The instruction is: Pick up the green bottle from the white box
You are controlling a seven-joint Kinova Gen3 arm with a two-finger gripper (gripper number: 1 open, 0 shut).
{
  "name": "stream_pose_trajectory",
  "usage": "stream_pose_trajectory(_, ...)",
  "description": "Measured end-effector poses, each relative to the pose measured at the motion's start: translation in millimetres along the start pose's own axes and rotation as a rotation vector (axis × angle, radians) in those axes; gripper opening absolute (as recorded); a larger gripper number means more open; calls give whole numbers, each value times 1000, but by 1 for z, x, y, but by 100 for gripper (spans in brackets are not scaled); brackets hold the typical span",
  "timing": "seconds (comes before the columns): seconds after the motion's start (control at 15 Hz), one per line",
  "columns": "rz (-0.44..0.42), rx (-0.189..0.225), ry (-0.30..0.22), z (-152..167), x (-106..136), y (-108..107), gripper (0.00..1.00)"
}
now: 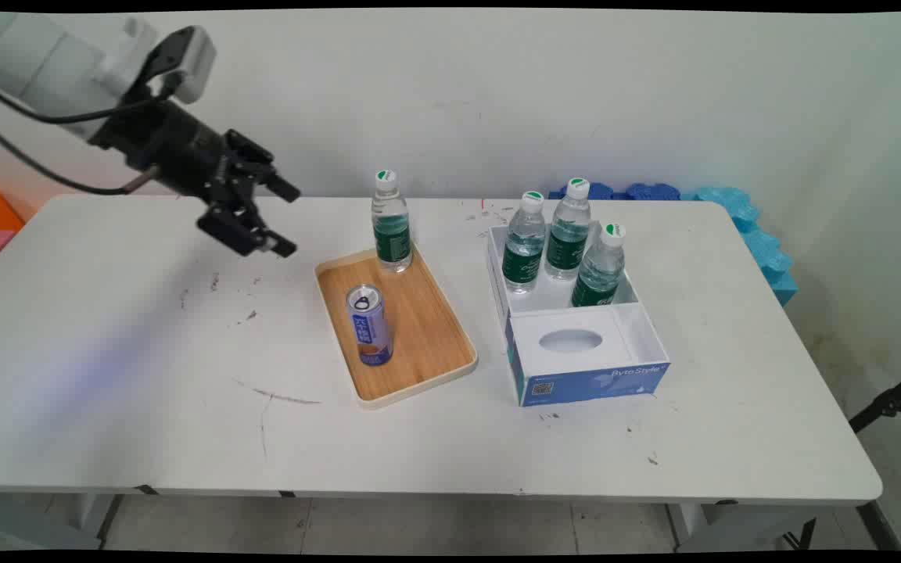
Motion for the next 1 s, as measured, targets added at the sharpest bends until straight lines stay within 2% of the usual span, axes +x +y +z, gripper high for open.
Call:
stream_pose_trajectory(0.27, -24, 1, 32, 40, 36, -8, 100)
stream_pose_trajectory(0.6, -64, 16, 75, 111, 82, -21, 100)
stream_pose_trajectory(1.0, -128, 37, 93, 180, 113, -32, 100)
